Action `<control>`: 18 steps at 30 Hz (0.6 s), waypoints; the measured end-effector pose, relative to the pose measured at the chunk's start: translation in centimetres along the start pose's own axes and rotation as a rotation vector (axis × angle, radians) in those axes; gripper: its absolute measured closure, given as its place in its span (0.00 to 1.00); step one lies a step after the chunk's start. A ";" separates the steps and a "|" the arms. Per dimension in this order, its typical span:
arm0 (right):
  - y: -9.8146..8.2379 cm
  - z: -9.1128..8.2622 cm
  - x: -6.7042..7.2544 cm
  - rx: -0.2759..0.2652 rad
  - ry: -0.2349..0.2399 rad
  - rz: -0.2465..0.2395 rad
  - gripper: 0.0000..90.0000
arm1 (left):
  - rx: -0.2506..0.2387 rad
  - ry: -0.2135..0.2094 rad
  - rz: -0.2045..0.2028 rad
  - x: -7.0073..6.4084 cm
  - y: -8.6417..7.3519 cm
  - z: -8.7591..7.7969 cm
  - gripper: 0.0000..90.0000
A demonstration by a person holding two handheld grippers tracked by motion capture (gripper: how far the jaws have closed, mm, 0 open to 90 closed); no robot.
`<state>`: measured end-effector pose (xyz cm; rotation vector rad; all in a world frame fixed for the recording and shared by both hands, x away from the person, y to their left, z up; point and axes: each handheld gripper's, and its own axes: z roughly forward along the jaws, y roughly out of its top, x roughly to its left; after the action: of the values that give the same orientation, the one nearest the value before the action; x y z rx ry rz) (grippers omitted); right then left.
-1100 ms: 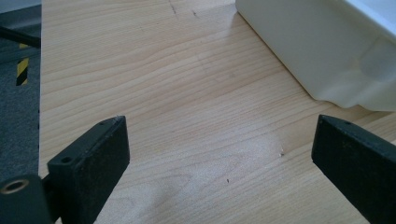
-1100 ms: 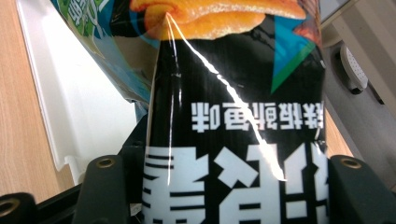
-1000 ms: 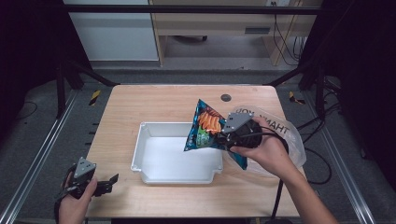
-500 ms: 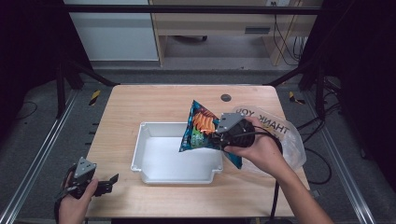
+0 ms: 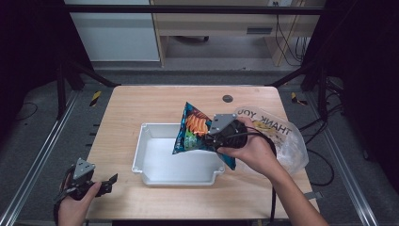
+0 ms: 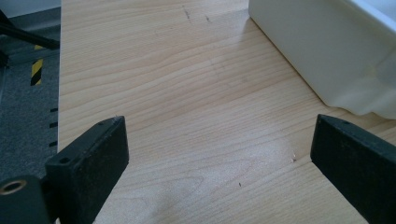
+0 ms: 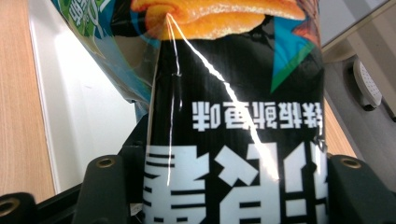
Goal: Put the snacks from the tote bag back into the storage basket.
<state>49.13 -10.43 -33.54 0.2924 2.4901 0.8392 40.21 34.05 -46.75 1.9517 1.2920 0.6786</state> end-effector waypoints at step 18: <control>1.3 1.8 0.7 -0.002 0.038 -0.023 0.45 | -0.006 0.056 -0.035 0.3 0.1 -0.1 0.08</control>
<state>49.51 -8.20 -34.28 0.2485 2.5227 0.8456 40.37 34.32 -46.59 1.9125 1.3536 0.7241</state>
